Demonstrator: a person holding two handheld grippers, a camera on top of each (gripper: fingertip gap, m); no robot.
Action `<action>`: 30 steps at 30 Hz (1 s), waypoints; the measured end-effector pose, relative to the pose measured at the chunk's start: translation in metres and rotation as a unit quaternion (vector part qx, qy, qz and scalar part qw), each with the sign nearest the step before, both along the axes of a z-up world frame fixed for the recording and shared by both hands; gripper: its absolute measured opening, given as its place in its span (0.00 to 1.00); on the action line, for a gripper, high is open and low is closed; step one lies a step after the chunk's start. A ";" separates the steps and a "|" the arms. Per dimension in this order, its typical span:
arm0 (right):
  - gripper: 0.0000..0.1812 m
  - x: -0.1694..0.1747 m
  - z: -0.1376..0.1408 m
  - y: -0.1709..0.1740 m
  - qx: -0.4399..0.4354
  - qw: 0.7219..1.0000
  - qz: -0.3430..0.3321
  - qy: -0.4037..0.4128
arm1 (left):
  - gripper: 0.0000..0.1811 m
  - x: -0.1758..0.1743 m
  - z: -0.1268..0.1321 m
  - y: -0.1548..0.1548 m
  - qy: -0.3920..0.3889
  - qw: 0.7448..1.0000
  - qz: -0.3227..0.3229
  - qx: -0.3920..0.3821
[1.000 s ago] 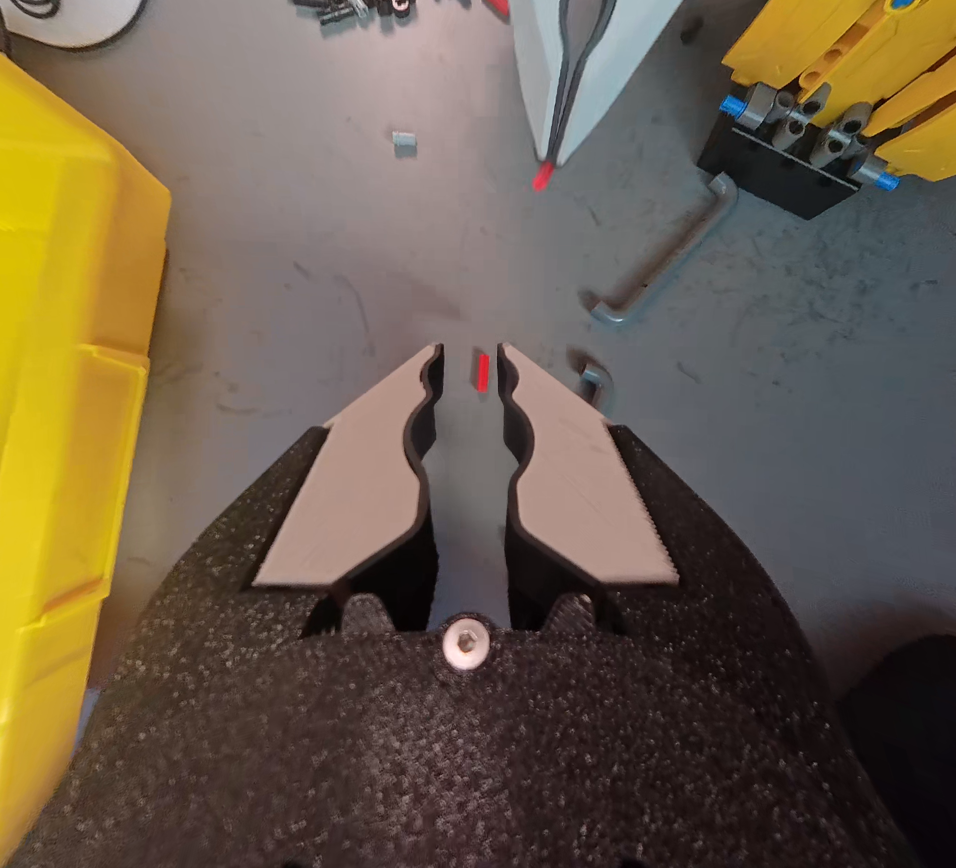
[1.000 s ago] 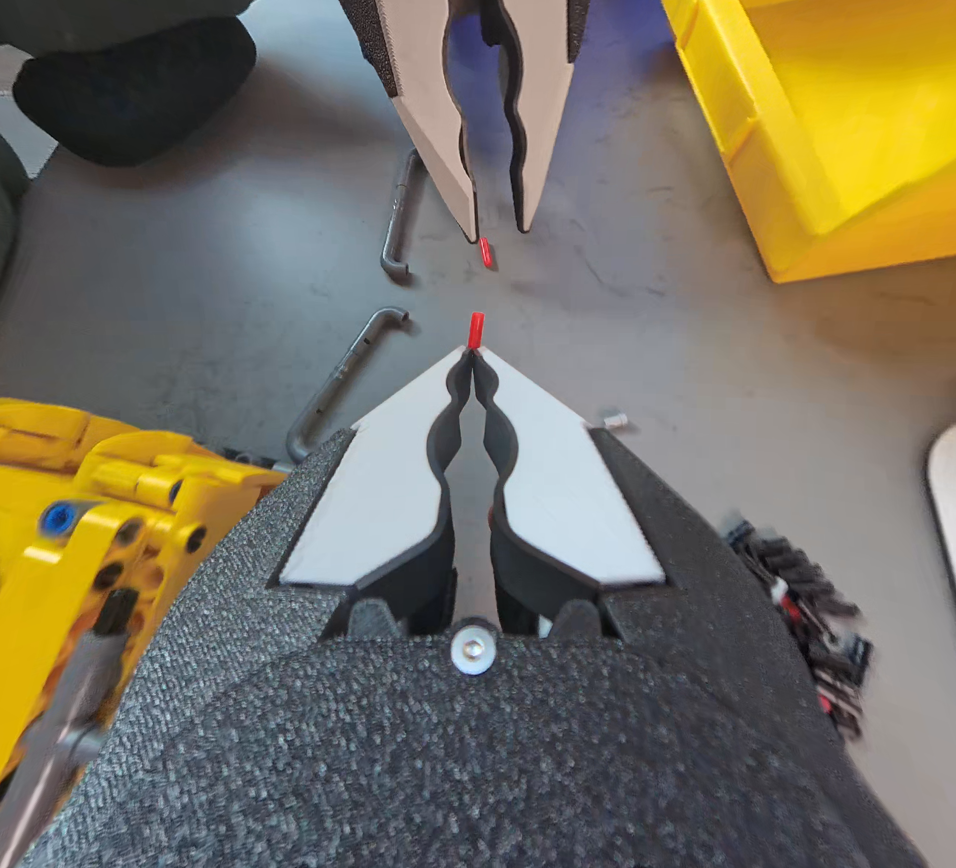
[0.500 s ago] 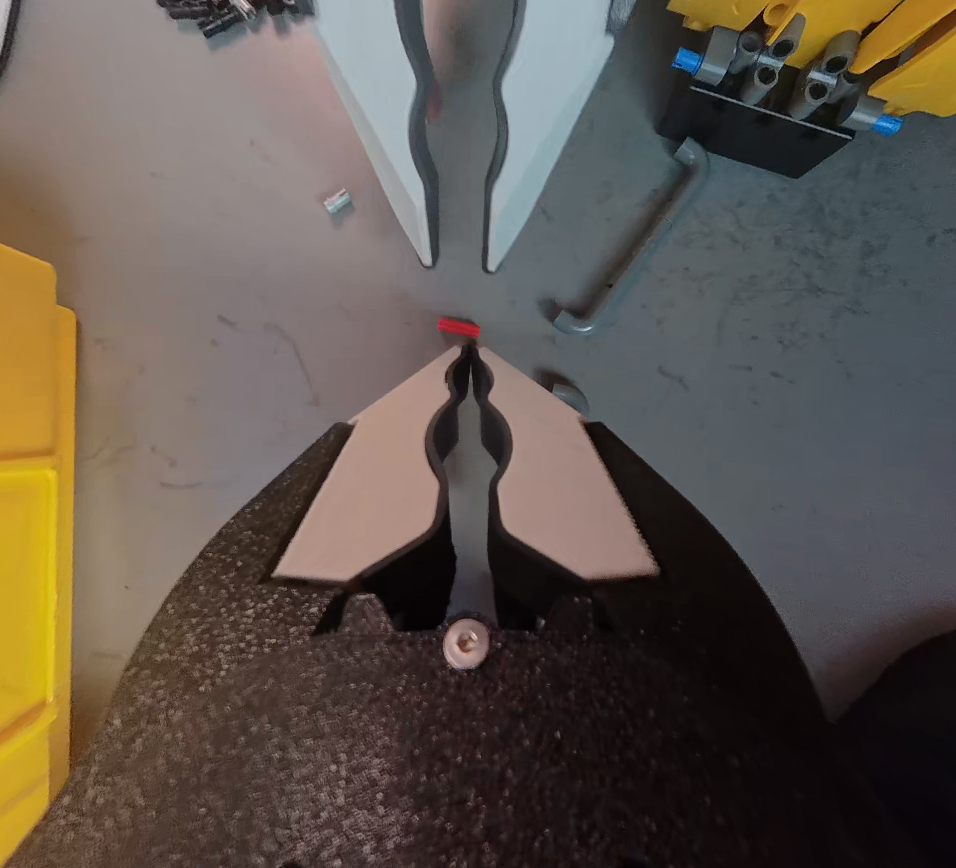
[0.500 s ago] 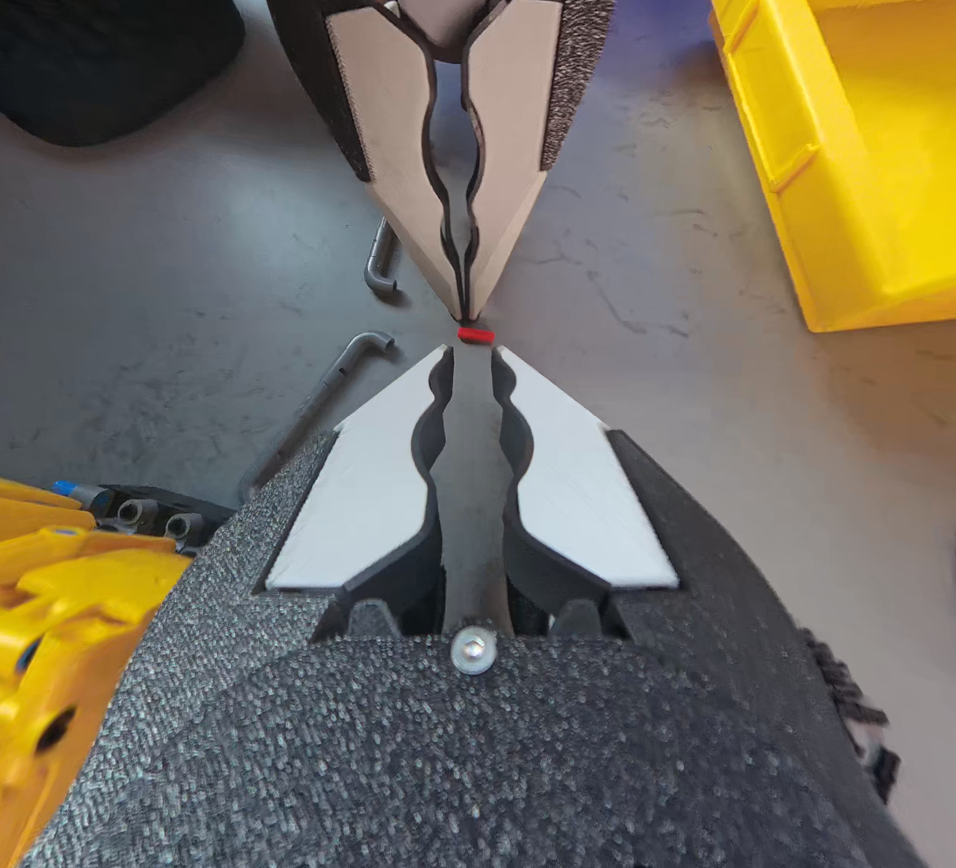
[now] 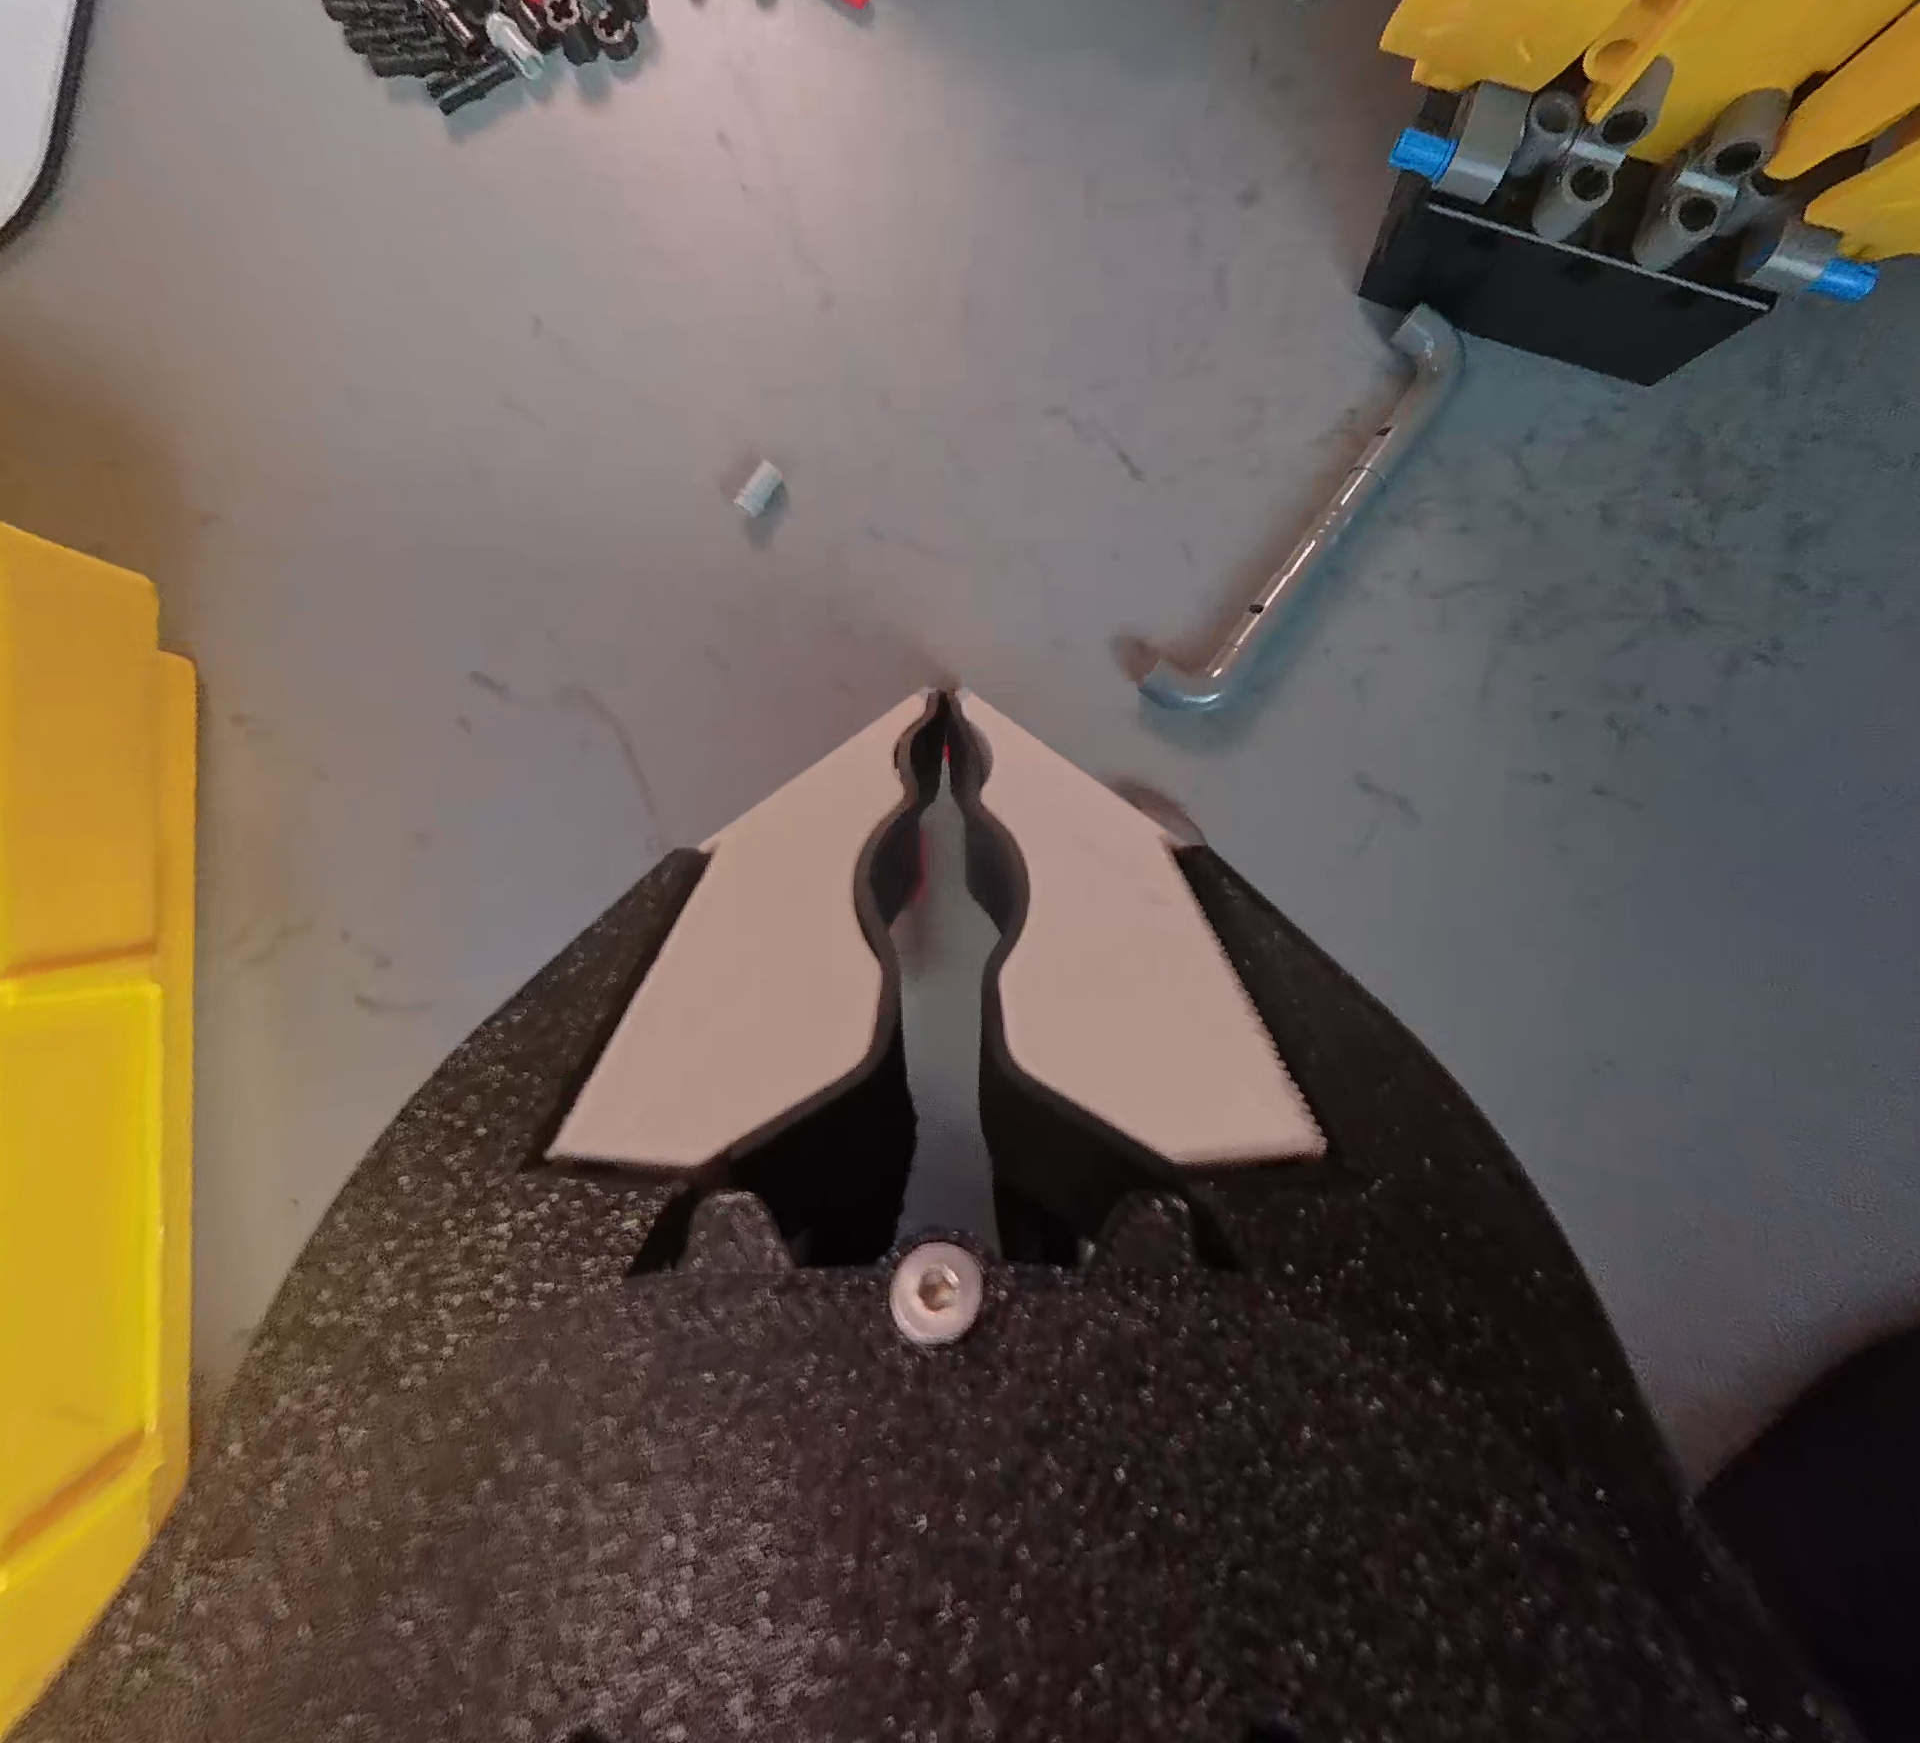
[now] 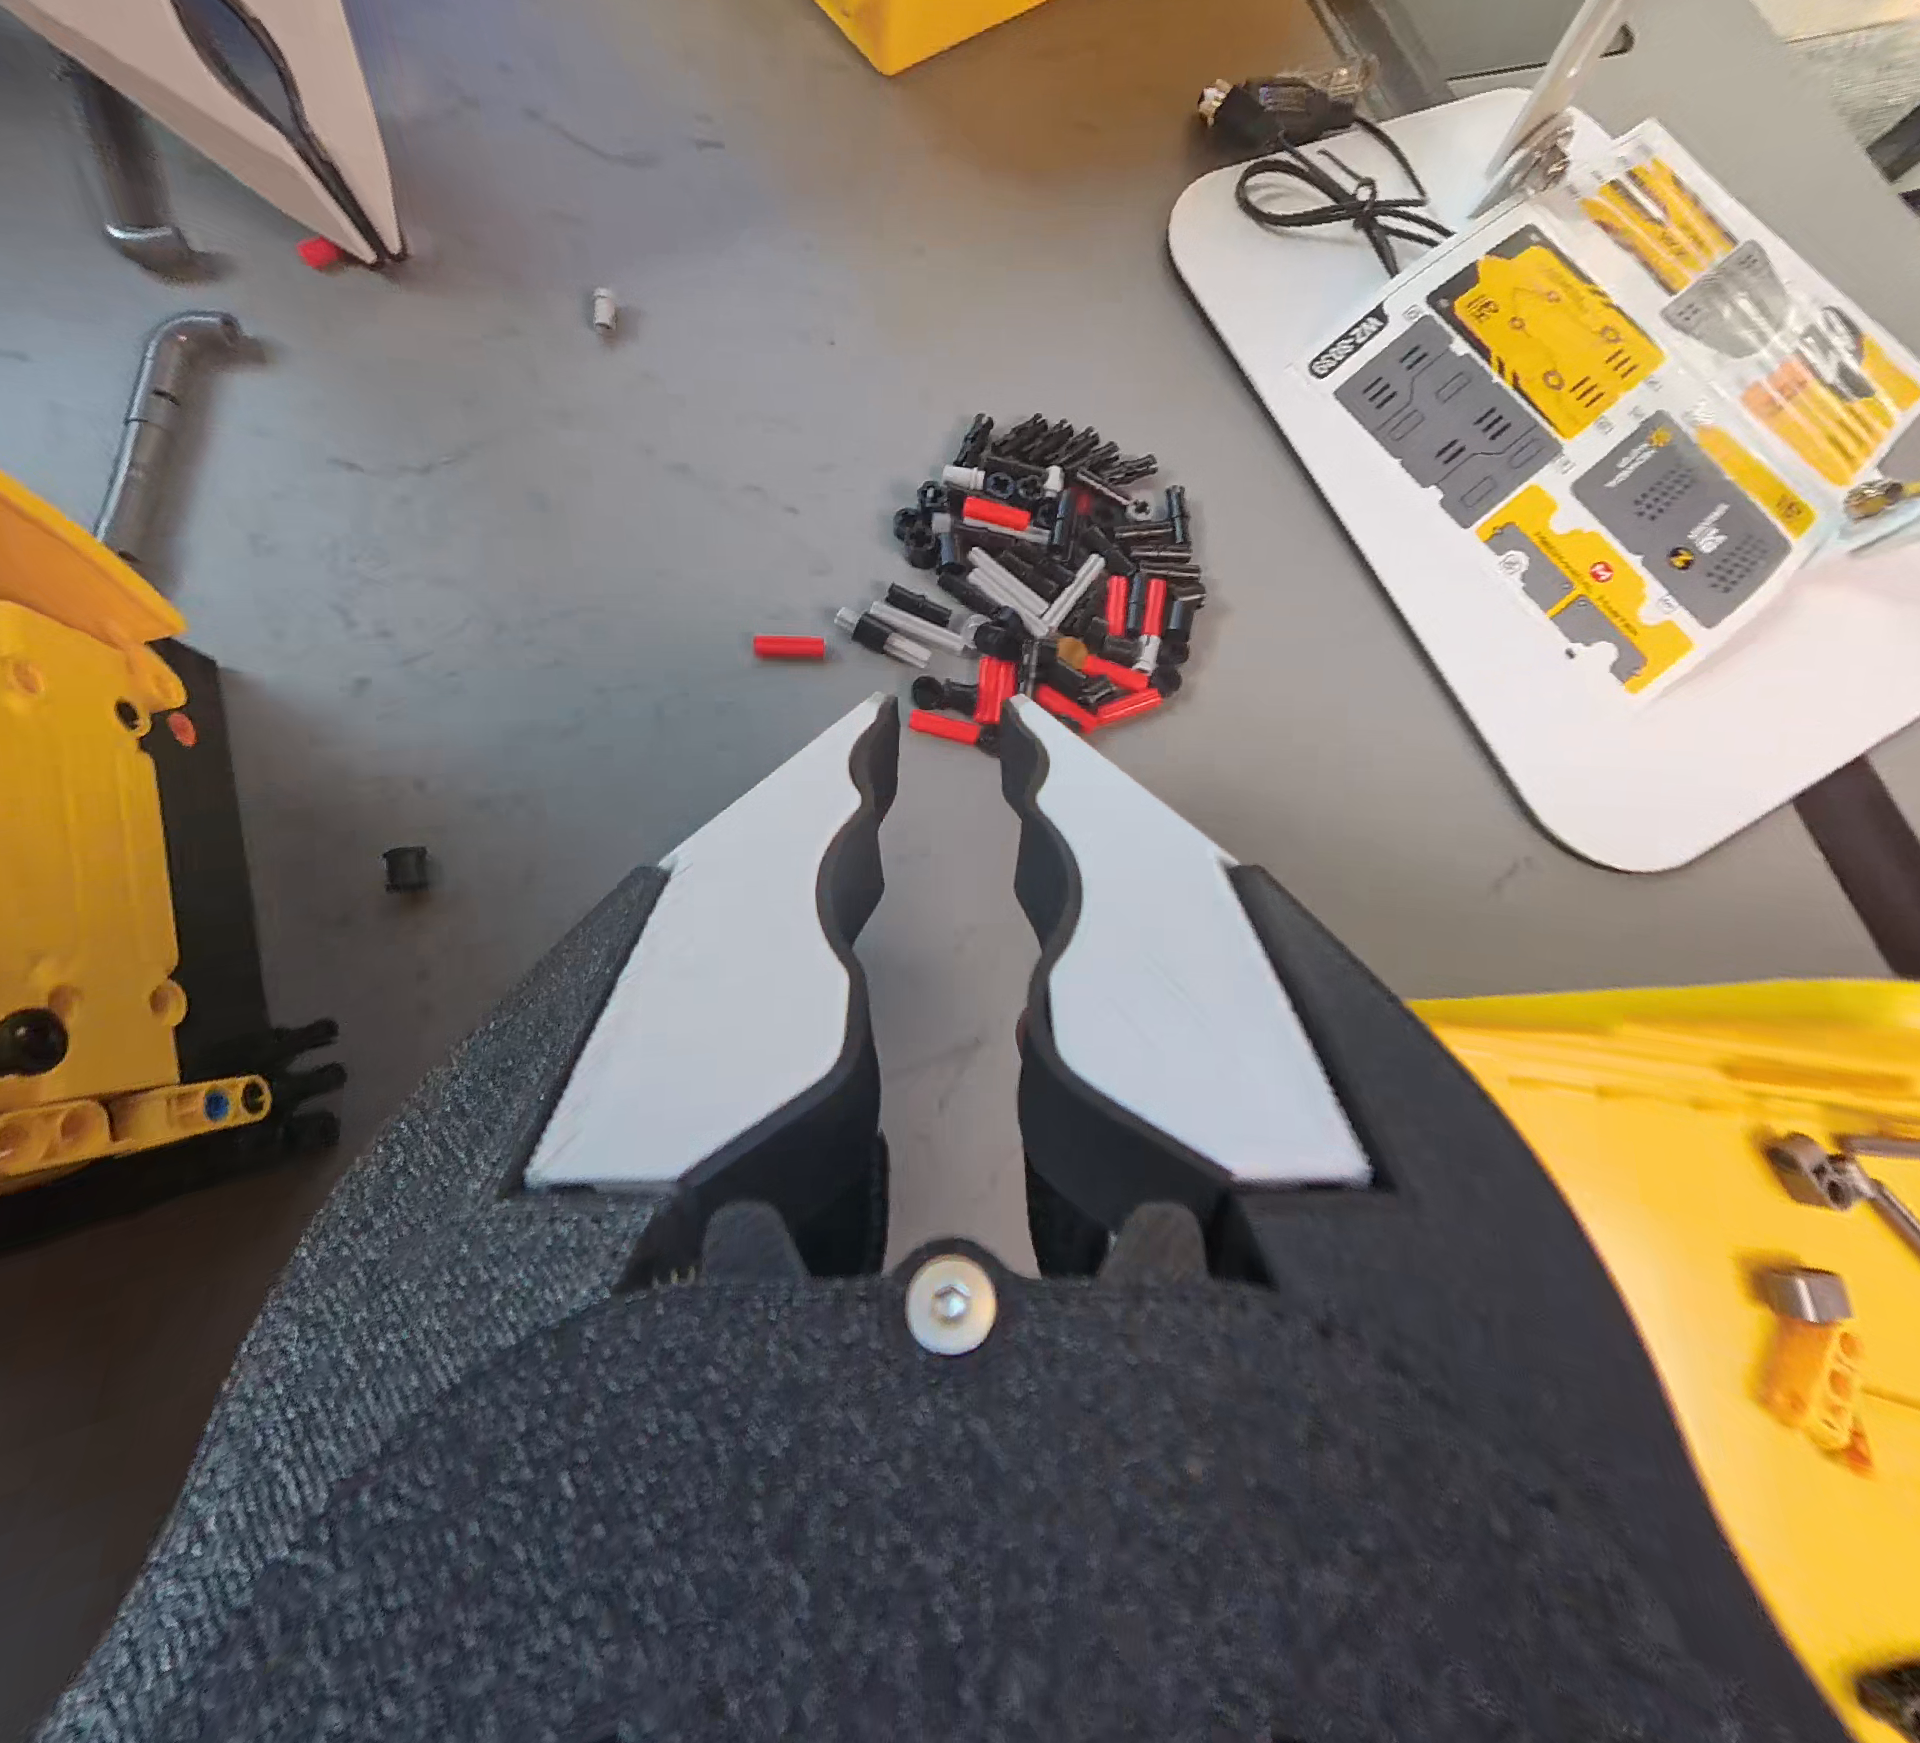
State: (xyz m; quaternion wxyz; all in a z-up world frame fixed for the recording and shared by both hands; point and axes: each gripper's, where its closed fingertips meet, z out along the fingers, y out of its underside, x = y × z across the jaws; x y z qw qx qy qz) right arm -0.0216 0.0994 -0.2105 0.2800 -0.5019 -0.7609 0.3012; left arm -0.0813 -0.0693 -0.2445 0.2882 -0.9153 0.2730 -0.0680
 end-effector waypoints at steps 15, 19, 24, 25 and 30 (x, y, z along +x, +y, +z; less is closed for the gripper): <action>0.12 -0.007 -0.030 -0.039 -0.006 0.995 0.078 -0.056 | 0.10 -0.020 0.017 0.023 0.002 0.997 0.055 0.056; 0.13 -0.005 -0.030 -0.038 -0.005 0.995 0.078 -0.056 | 0.11 -0.010 0.005 0.040 0.015 0.999 0.030 0.041; 0.13 -0.004 -0.030 -0.038 -0.010 0.996 0.078 -0.051 | 0.05 -0.007 0.002 0.051 0.019 0.999 0.021 0.041; 0.13 -0.004 -0.030 -0.038 -0.010 0.996 0.079 -0.051 | 0.02 -0.006 0.001 0.053 0.020 0.999 0.018 0.041; 0.13 -0.001 -0.030 -0.037 -0.010 0.995 0.080 -0.051 | 0.02 -0.004 0.006 0.073 0.036 0.998 0.007 0.050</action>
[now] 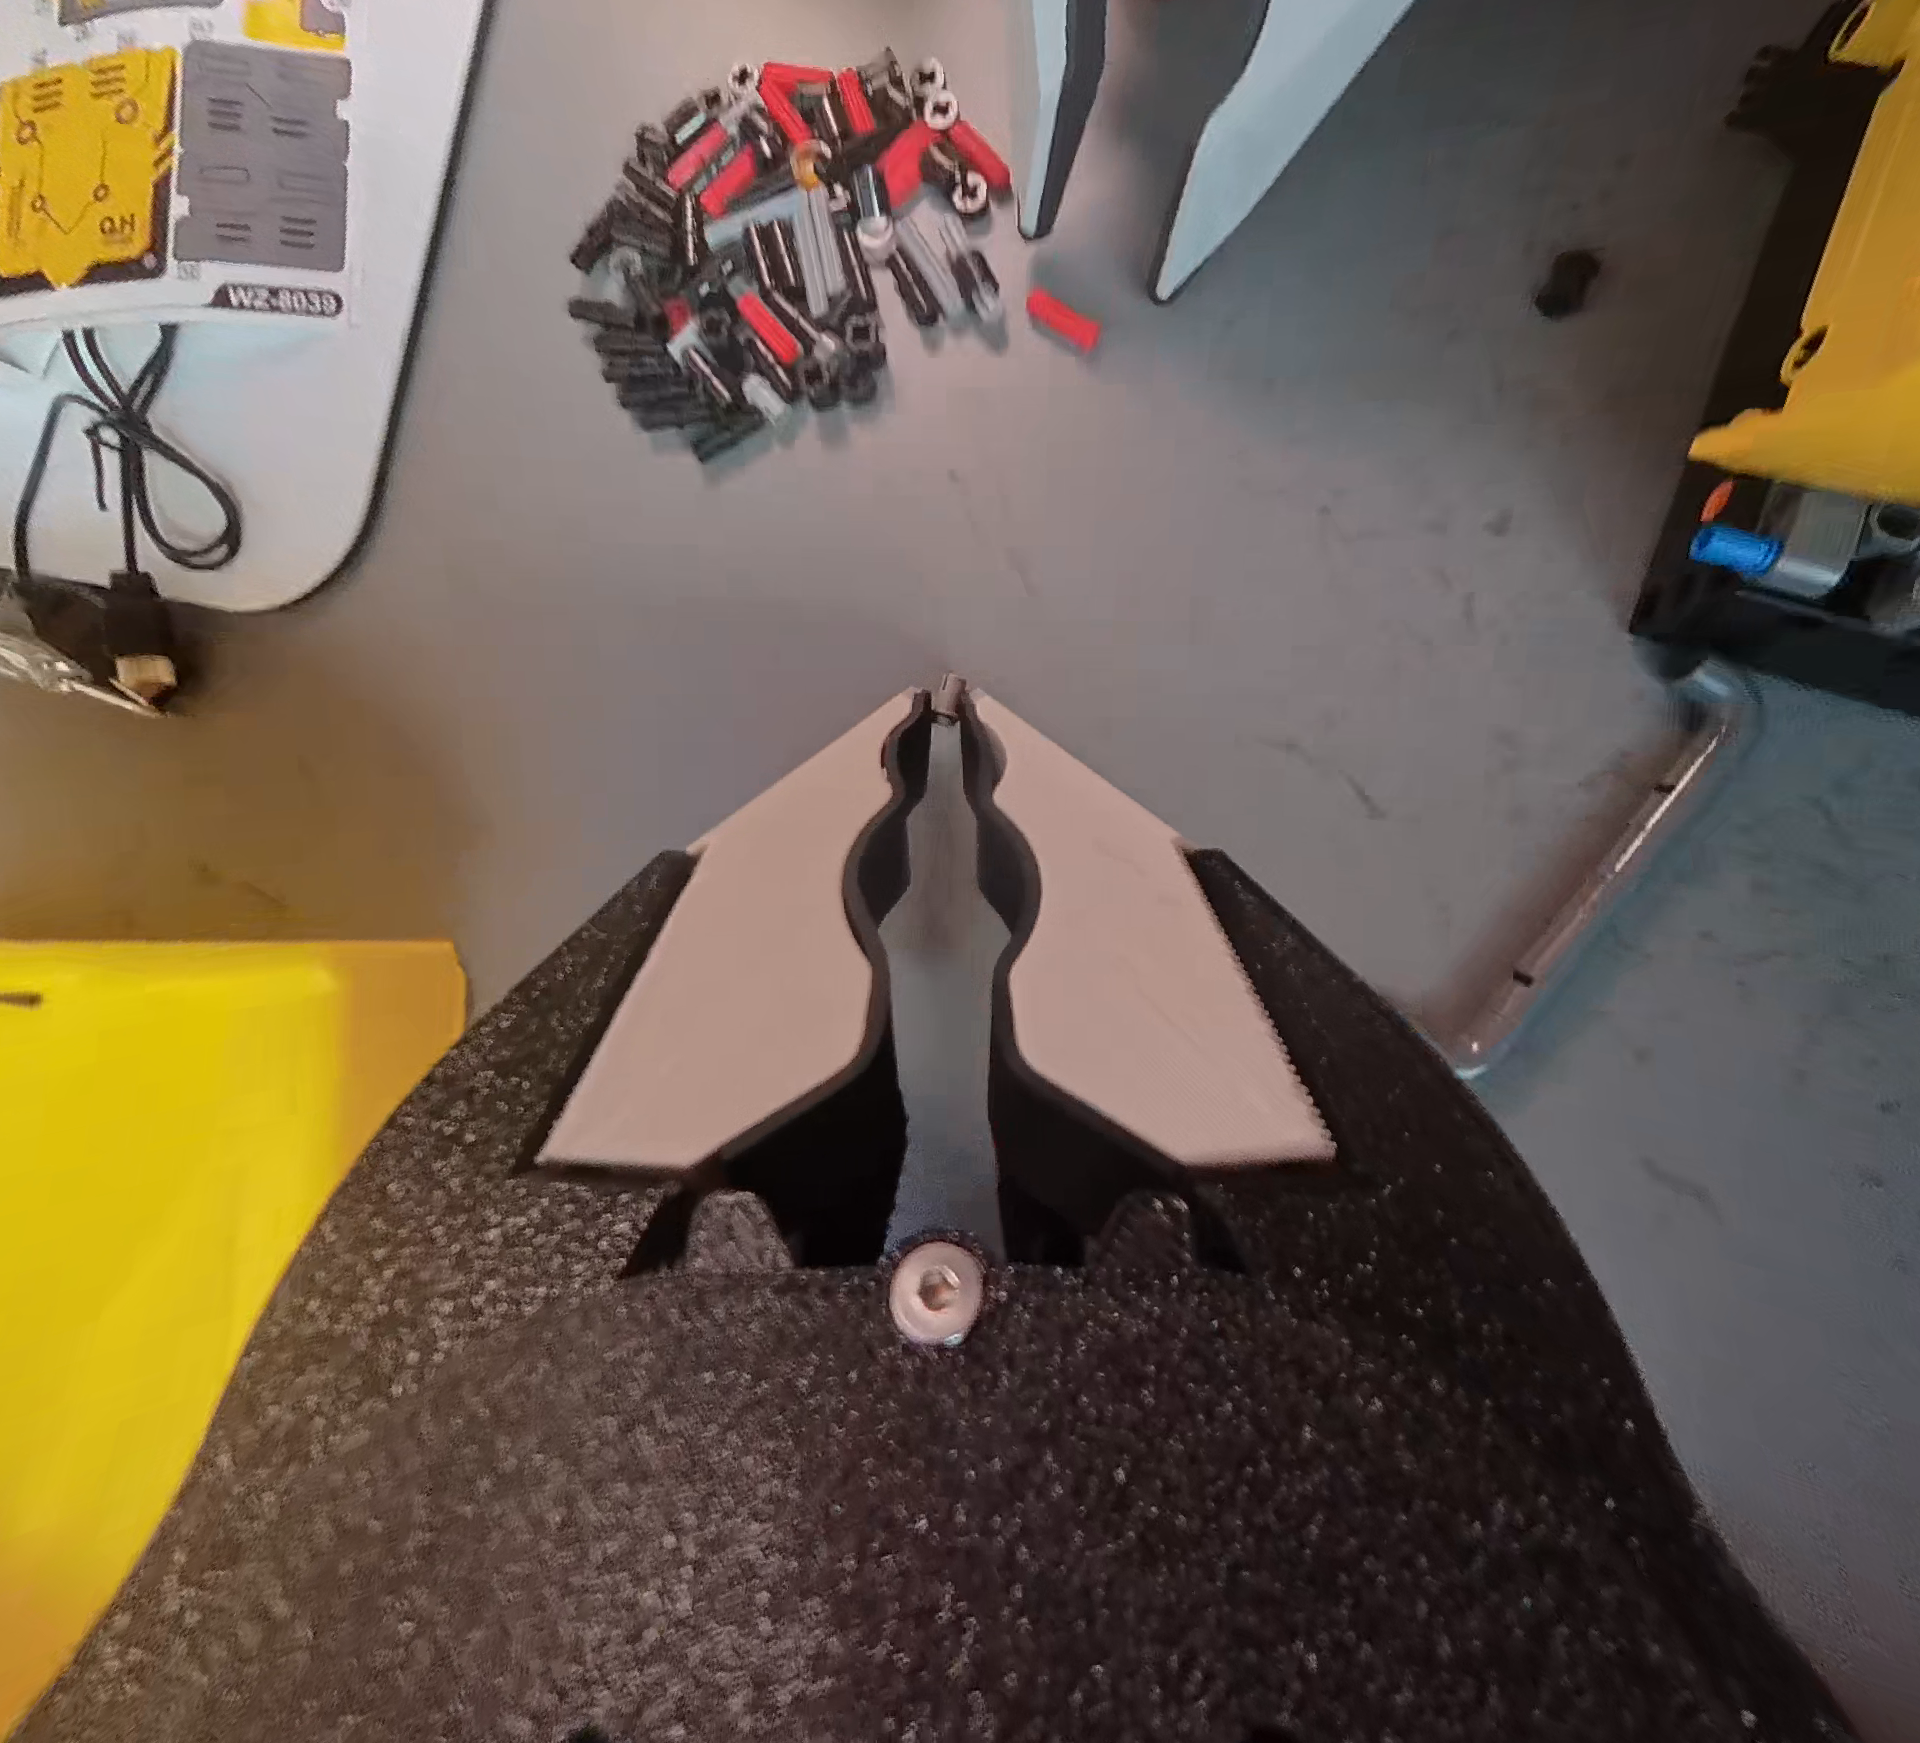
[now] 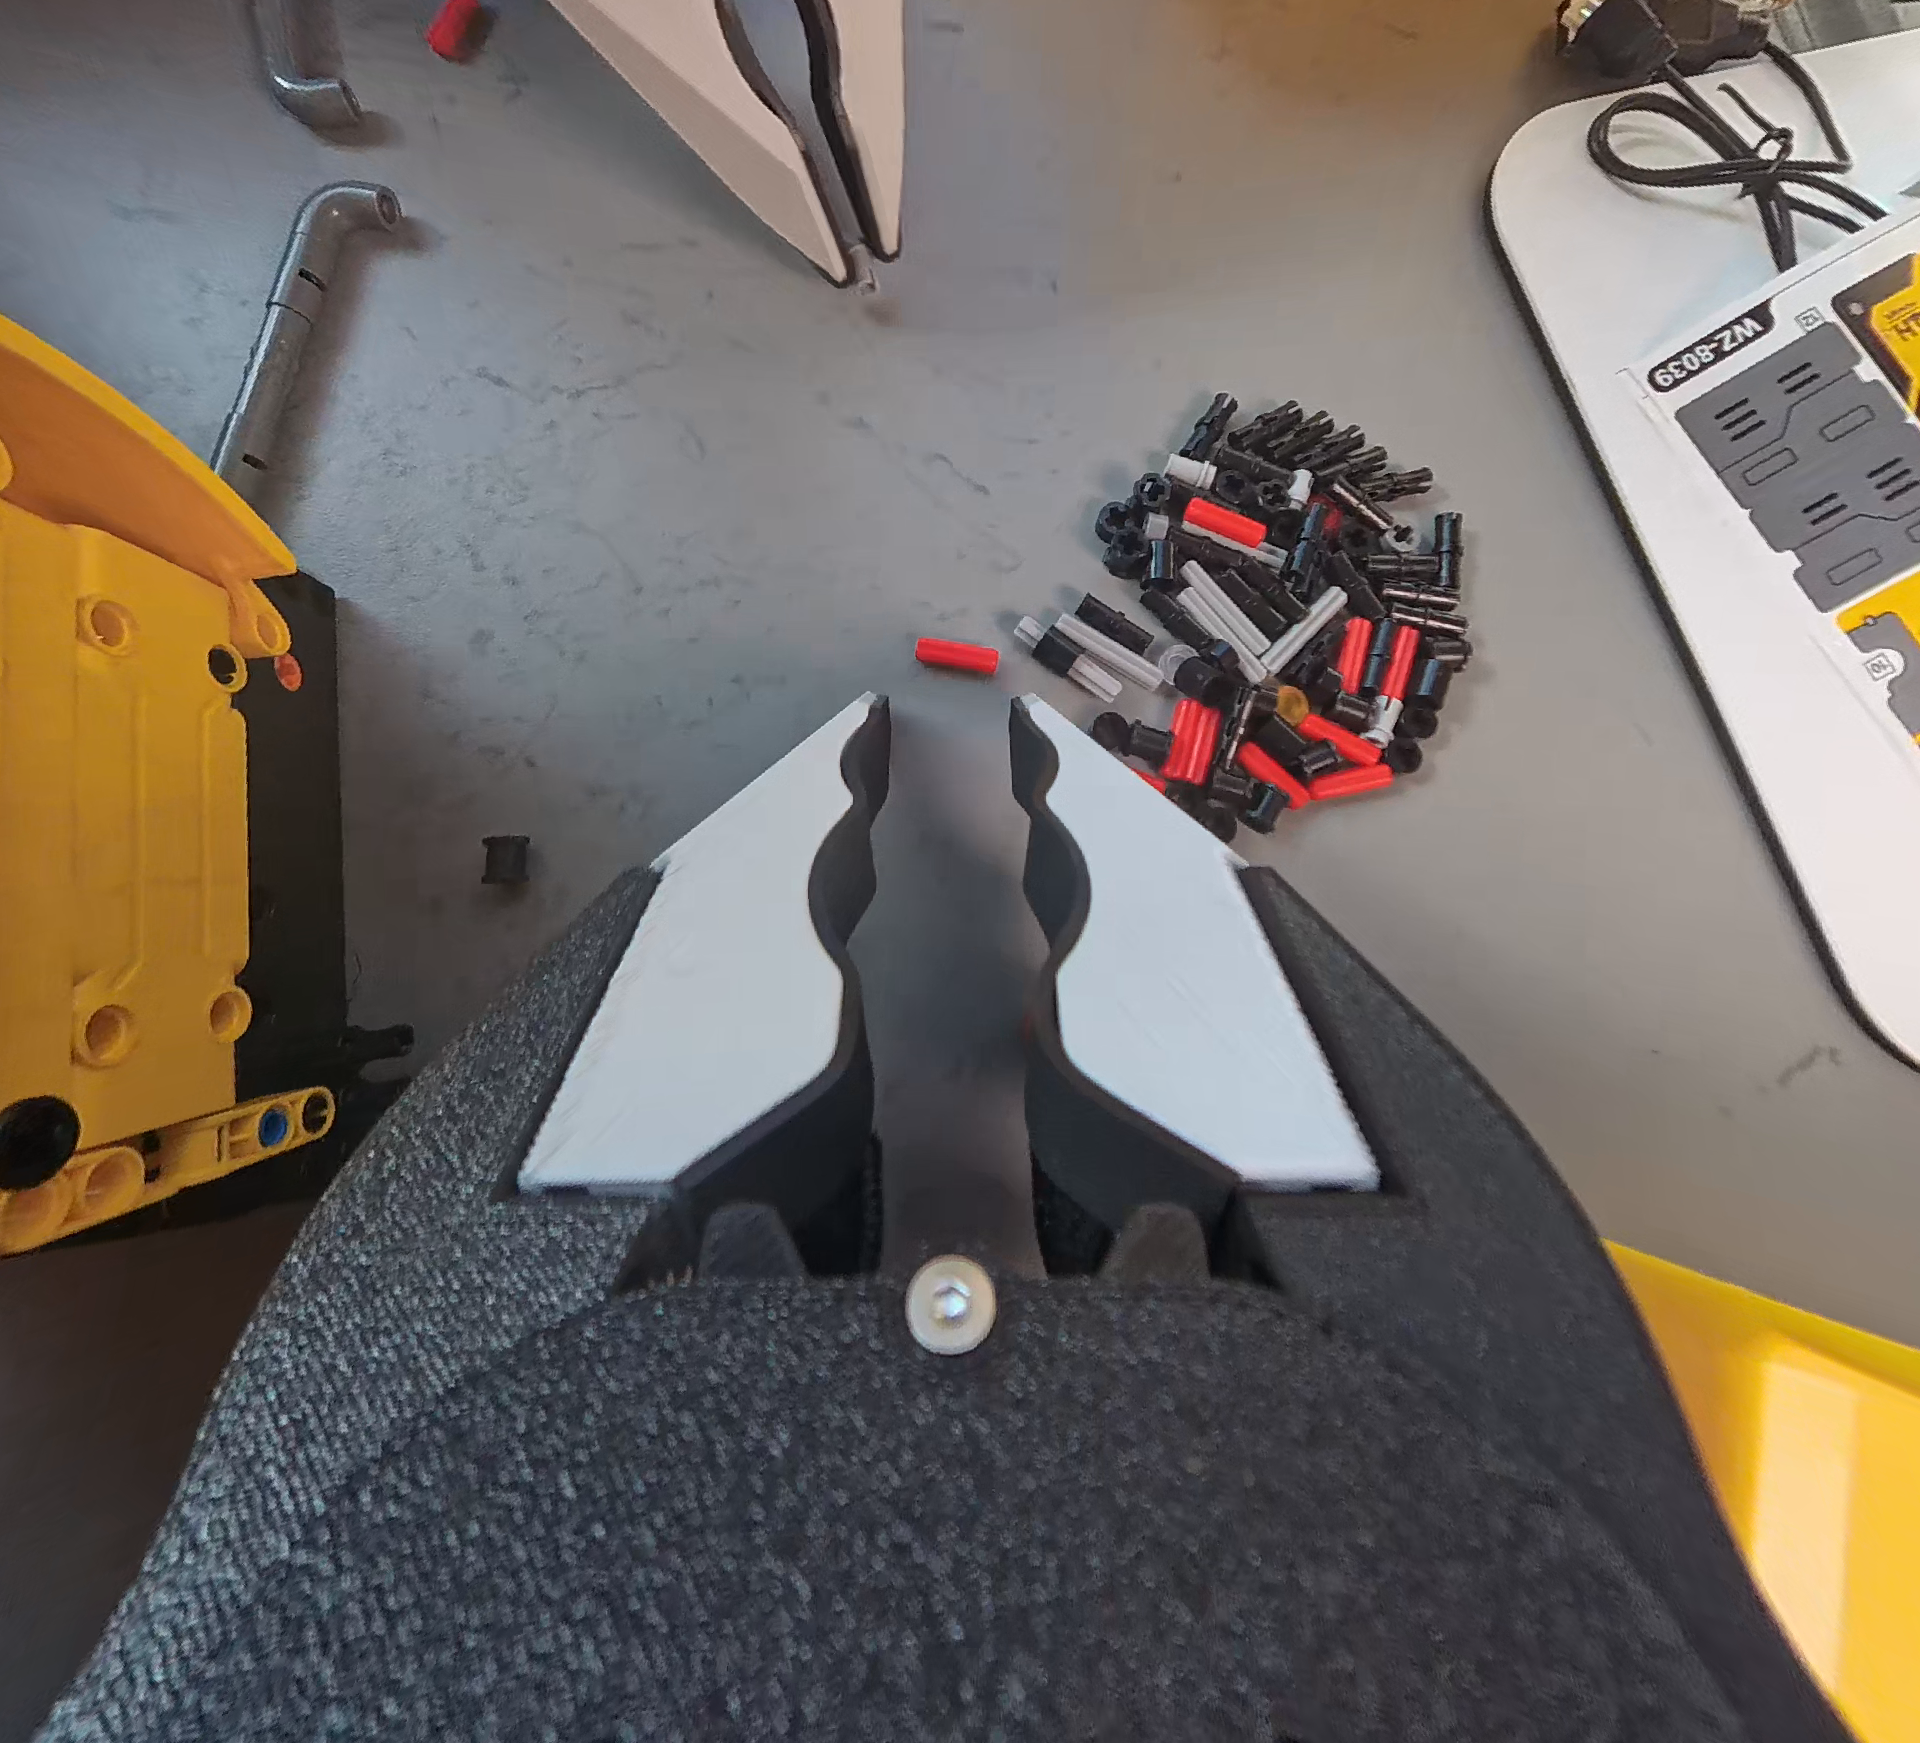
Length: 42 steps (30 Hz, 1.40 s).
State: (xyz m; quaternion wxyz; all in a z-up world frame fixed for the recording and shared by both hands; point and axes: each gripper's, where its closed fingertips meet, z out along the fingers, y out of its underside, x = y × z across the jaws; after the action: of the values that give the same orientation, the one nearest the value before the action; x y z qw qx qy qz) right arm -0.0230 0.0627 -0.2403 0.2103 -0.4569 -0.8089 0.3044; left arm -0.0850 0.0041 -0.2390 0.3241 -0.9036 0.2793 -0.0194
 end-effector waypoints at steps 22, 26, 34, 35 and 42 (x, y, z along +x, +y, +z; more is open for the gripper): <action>0.08 0.003 0.000 -0.005 -0.015 0.999 -0.027 -0.039 | 0.15 -0.001 0.009 -0.006 -0.038 0.990 0.106 0.082; 0.08 0.047 0.018 -0.001 0.000 0.999 -0.014 -0.046 | 0.15 0.002 0.017 -0.014 -0.054 0.986 0.119 0.099; 0.10 0.123 0.000 -0.021 0.038 0.994 0.005 -0.104 | 0.16 0.012 0.022 -0.028 -0.048 0.984 0.120 0.120; 0.11 0.121 0.000 -0.021 0.031 0.995 0.001 -0.100 | 0.16 0.011 0.020 -0.028 -0.049 0.984 0.123 0.115; 0.12 0.043 0.040 0.021 -0.022 0.995 -0.090 0.043 | 0.16 -0.004 0.013 -0.009 -0.076 0.978 0.172 0.089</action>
State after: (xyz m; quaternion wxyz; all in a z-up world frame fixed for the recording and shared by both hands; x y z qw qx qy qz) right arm 0.0200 0.0842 -0.2003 0.2610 -0.5189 -0.7480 0.3210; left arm -0.0892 -0.0050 -0.2256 0.4221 -0.9015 0.0952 -0.0070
